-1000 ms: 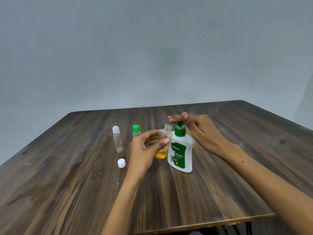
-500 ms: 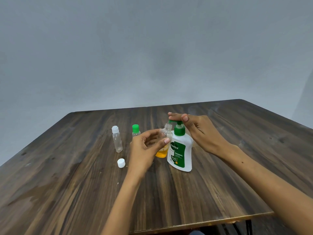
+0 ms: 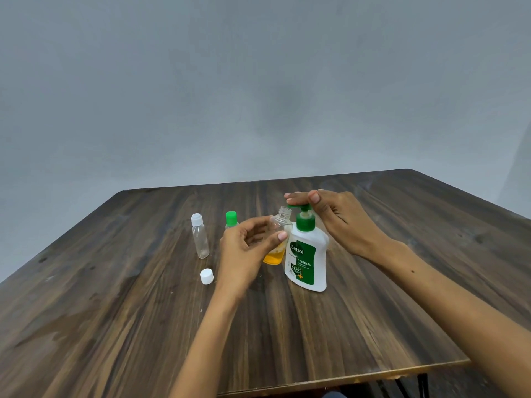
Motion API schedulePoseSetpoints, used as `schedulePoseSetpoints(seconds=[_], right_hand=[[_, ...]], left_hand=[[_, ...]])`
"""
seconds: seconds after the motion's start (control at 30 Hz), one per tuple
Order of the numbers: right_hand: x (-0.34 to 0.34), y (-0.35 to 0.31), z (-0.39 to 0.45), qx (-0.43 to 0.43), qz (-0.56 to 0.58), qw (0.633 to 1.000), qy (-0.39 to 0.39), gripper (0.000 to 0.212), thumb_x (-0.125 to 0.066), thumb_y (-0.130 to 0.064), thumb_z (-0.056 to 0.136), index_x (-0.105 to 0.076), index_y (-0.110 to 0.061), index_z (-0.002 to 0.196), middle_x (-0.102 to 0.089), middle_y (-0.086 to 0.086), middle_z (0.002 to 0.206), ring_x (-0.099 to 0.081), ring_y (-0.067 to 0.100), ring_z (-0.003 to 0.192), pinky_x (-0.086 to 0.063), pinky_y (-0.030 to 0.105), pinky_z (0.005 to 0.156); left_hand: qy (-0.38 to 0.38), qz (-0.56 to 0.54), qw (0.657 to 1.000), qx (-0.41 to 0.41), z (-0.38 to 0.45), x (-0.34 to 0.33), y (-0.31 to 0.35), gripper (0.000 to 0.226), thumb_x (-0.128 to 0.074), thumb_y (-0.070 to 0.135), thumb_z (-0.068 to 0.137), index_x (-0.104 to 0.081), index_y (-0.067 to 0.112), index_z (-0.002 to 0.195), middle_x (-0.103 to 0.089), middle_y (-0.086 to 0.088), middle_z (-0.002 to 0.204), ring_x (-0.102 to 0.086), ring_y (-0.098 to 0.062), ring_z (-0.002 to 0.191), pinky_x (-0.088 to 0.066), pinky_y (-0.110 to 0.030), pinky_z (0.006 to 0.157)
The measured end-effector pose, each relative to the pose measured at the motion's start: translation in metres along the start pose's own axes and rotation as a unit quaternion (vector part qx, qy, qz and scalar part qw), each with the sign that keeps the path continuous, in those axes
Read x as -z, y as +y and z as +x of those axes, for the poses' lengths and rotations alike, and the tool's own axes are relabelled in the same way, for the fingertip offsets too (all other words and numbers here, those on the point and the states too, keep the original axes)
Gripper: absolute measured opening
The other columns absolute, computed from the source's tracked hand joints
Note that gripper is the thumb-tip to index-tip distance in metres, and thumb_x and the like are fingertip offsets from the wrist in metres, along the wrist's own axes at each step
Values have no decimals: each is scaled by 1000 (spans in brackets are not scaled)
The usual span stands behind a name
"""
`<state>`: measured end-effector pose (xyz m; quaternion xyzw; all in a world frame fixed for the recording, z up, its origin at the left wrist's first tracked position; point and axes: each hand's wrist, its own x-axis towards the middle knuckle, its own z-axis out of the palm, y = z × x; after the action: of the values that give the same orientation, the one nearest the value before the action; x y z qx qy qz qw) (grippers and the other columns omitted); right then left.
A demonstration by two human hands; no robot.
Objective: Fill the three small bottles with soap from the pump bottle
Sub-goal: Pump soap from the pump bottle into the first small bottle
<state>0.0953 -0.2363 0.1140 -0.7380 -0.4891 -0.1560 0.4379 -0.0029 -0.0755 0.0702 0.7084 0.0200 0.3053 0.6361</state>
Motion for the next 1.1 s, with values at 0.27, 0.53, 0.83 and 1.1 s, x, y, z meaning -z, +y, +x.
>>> schedulePoseSetpoints(seconds=[0.27, 0.53, 0.83, 1.1], right_hand=[[1, 2, -1, -3, 18, 1000, -3, 79, -19, -73, 90, -72, -19, 113, -68, -10, 119, -62, 7, 112, -44, 49, 102], [-1, 5, -5, 11, -8, 1000, -3, 78, -18, -71, 92, -71, -18, 115, -66, -9, 122, -62, 4, 112, -45, 50, 100], [1, 2, 0, 12, -38, 999, -8, 84, -14, -75, 89, -70, -18, 115, -66, -8, 123, -62, 6, 111, -45, 48, 101], [1, 2, -2, 5, -24, 1000, -3, 83, -16, -75, 89, -71, -19, 114, -67, -7, 121, -62, 7, 112, -46, 50, 99]], left_hand=[[-6, 8, 1000, 11, -3, -1, -2, 33, -80, 20, 70, -69, 22, 101, -74, 2, 98, -71, -6, 91, -55, -16, 79], [-7, 5, 1000, 8, -2, -2, -5, 30, -79, 16, 73, -70, 23, 101, -75, 0, 99, -71, -8, 92, -56, -19, 81], [-6, -6, 1000, 11, -2, -2, -5, 31, -80, 16, 73, -70, 22, 102, -75, -2, 101, -71, -10, 95, -56, -20, 82], [-6, -5, 1000, 4, -3, -2, -1, 28, -79, 14, 75, -70, 27, 98, -75, 1, 100, -71, -8, 93, -55, -17, 80]])
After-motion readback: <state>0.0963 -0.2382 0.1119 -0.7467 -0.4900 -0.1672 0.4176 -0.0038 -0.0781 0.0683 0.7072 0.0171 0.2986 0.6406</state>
